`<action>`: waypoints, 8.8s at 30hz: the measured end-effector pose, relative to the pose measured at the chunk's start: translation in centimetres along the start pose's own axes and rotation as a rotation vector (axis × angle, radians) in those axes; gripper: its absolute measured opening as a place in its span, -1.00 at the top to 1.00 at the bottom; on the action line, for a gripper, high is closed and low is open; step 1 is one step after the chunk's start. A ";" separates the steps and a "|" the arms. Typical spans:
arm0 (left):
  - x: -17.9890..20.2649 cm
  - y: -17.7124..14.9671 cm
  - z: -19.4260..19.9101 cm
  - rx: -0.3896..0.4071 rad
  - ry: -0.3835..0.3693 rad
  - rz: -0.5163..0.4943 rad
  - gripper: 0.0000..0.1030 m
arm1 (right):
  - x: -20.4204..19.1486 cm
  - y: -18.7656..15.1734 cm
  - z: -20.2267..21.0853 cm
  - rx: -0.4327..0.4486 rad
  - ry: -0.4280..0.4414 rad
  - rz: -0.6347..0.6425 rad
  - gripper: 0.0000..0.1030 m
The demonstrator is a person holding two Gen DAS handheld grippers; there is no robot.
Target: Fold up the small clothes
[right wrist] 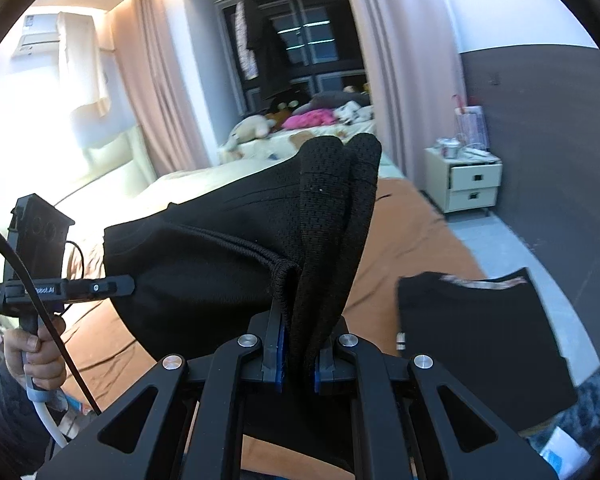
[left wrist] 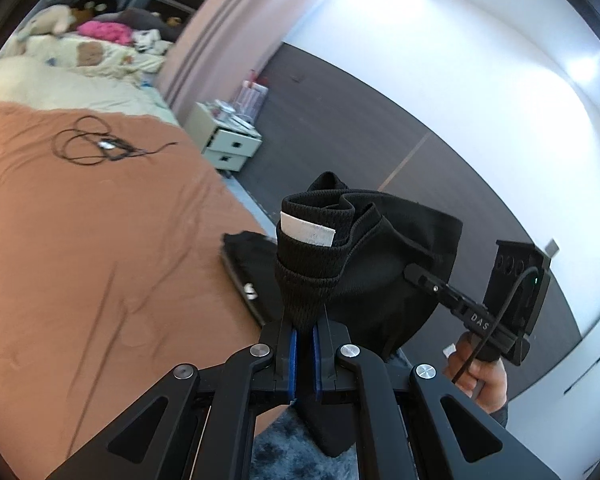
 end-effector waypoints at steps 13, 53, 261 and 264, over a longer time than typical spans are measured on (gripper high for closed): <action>8.1 -0.7 -7.4 -0.081 -0.067 -0.119 0.91 | -0.5 -0.8 5.3 0.052 -0.130 0.019 0.88; 3.2 2.0 -24.5 -0.191 0.017 -0.072 0.91 | -0.1 0.9 -6.8 -0.045 -0.253 -0.103 0.88; 5.3 -31.9 24.7 0.364 0.607 -0.243 -0.99 | -31.3 -23.1 15.9 0.031 -0.264 -0.084 -1.00; 5.4 -32.0 24.5 0.363 0.605 -0.246 -0.99 | -31.6 -23.5 15.8 0.032 -0.265 -0.081 -1.00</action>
Point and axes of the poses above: each gripper's, at about its wrist camera, not at the fingertips, and z roughly against the way its jaws point, x to its right, y to its top, the point moved 4 cm from there along -z, roughly the way its jaws point, and after that the axes turned 2 degrees about x, right-handed, at the moved point
